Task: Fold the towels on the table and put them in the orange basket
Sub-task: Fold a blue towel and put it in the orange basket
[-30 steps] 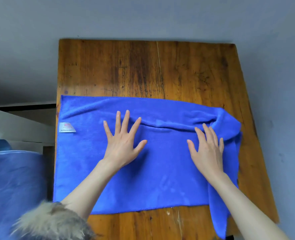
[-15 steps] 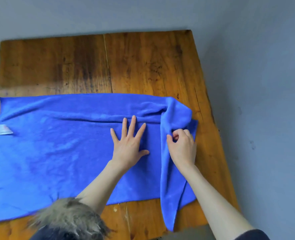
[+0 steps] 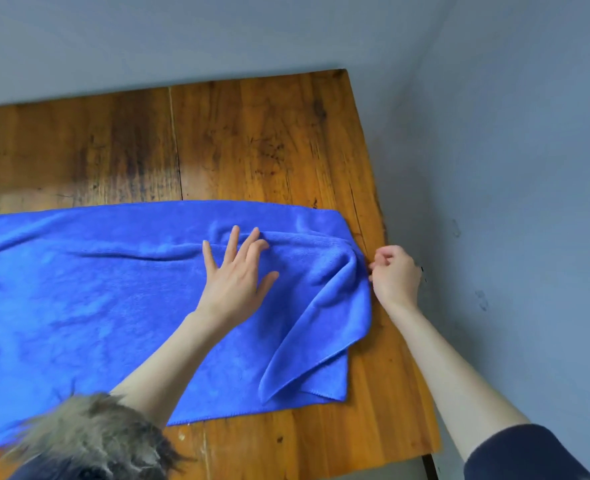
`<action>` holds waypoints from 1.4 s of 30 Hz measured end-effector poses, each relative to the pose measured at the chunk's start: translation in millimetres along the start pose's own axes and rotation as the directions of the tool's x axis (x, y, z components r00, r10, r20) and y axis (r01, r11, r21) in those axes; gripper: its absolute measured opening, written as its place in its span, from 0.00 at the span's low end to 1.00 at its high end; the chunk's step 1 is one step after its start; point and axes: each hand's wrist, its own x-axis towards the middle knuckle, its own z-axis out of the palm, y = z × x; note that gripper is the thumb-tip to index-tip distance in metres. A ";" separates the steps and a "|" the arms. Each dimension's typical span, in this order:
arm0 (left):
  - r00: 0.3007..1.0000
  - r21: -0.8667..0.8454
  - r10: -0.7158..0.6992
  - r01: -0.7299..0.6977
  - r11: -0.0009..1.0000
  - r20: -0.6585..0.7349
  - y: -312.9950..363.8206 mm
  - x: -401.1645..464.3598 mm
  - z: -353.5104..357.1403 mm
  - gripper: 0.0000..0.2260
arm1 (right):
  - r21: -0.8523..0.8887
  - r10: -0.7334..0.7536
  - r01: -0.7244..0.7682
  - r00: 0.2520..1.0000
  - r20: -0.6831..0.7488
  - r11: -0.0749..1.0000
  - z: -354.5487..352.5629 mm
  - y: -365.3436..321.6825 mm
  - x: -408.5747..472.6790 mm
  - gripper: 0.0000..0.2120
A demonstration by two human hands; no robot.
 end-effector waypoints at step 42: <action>0.949 0.244 0.089 -0.167 0.955 0.303 51.0 44.3 11.9 0.51 | 0.255 0.010 0.012 0.996 -0.085 0.967 -44.7 -19.0 117.5 0.09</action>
